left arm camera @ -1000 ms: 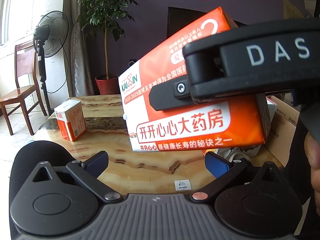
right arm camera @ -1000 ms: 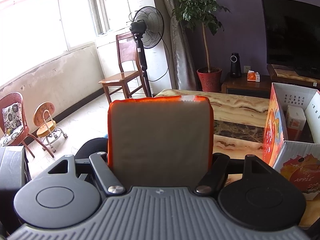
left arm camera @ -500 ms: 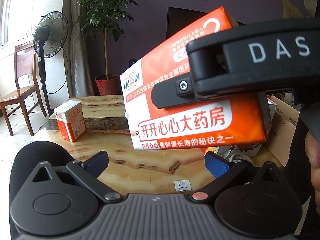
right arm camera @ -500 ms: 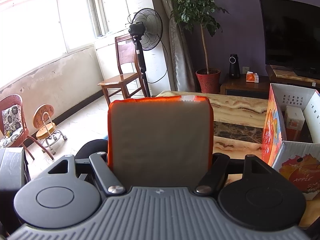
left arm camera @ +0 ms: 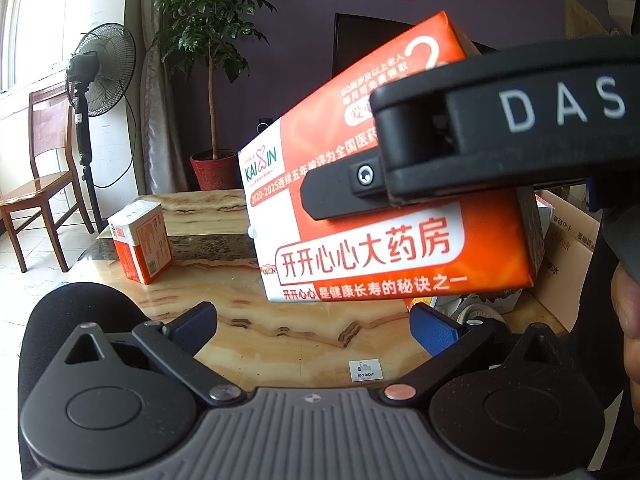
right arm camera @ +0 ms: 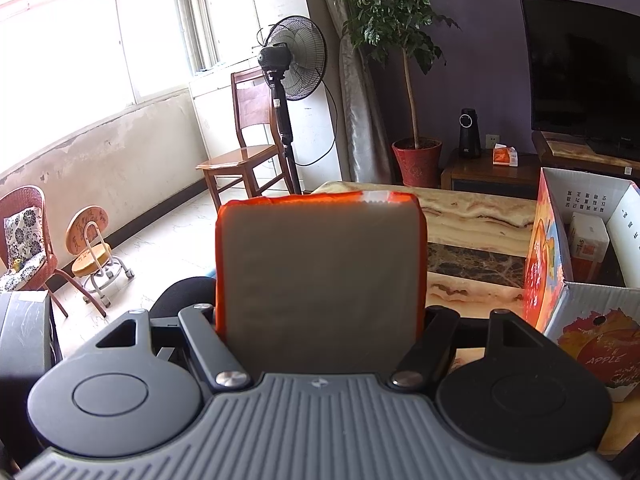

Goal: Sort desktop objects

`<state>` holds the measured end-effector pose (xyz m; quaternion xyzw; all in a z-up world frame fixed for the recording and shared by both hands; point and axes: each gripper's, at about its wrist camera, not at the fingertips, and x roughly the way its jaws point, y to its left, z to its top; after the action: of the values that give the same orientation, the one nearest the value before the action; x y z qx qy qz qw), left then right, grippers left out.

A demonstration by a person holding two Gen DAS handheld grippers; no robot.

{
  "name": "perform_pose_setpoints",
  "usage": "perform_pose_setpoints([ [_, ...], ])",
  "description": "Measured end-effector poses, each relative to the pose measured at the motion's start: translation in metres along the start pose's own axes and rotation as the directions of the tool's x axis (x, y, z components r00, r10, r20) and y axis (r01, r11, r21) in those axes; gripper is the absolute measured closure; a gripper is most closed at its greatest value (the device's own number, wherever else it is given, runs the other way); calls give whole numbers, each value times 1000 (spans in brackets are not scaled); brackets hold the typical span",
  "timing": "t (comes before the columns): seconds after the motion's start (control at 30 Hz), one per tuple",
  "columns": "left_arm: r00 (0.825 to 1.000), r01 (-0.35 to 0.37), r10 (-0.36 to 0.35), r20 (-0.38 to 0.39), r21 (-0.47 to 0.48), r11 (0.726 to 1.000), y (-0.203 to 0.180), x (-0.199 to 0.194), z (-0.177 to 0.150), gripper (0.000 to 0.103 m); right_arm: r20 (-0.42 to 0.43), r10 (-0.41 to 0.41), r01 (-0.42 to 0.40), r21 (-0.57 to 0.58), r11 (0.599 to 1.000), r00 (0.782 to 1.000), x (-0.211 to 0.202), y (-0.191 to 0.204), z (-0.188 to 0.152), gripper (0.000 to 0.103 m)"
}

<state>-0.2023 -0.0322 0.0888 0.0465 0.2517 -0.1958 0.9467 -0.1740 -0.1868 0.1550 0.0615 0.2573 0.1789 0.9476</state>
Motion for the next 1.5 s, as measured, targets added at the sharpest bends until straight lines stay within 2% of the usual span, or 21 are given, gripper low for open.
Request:
perform_pose_setpoints([
  [1.5,1000,21,-21,7,-22,1000,4,3,0,1,5,-10,10,8,1000,1000,0,-4,0,30],
])
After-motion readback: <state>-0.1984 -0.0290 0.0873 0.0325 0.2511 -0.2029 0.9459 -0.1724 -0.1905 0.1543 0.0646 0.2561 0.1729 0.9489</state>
